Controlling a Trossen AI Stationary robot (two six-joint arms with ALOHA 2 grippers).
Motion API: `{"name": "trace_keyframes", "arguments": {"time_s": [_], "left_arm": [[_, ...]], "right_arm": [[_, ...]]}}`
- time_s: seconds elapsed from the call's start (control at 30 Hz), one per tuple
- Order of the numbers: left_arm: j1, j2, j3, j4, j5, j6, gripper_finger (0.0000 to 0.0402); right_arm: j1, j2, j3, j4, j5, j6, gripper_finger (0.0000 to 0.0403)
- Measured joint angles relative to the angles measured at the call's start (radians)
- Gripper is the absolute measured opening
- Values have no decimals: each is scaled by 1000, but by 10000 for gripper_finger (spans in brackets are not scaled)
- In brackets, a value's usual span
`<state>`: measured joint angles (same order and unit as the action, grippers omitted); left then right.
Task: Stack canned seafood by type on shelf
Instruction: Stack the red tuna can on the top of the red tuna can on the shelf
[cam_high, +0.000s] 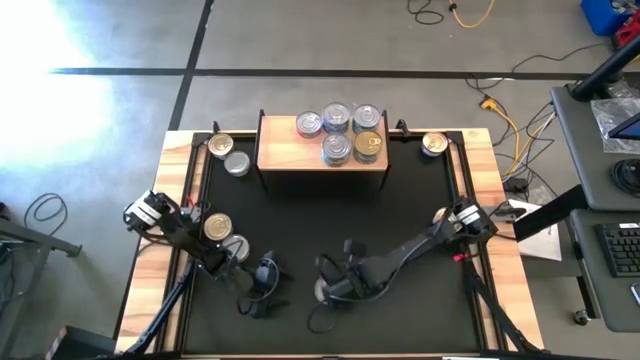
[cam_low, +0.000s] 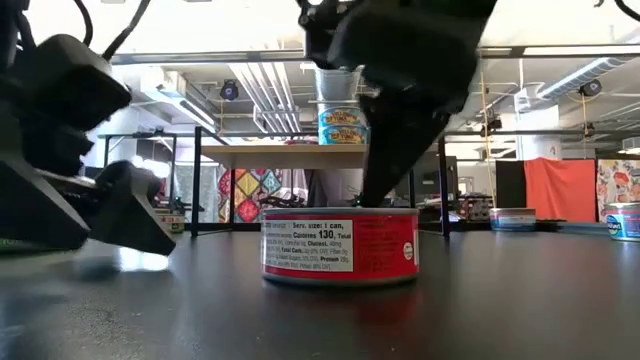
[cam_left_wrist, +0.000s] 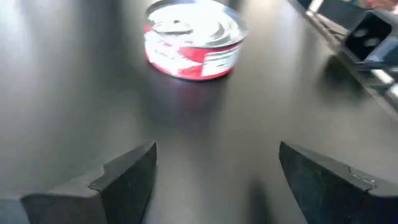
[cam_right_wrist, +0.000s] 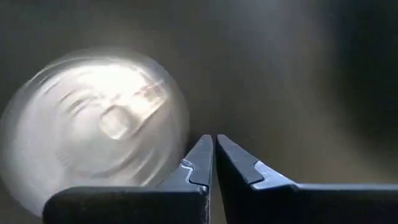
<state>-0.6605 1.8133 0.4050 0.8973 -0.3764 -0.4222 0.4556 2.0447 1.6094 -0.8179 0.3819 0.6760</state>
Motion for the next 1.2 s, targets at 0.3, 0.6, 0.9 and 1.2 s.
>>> {"name": "trace_keyframes", "arguments": {"time_s": [0.3,0.6,0.9,1.2], "left_arm": [[25,90,47,22,-16,62,323],[39,168,126,38,4,123,323],[16,113,71,23,24,1,323],[-20,110,52,27,-20,-39,323]], "right_arm": [[87,-12,117,-495,-67,269,12],[134,-8,-38,215,-252,157,12],[18,-8,-38,462,-21,-171,12],[9,25,7,316,-182,-290,12]]}}
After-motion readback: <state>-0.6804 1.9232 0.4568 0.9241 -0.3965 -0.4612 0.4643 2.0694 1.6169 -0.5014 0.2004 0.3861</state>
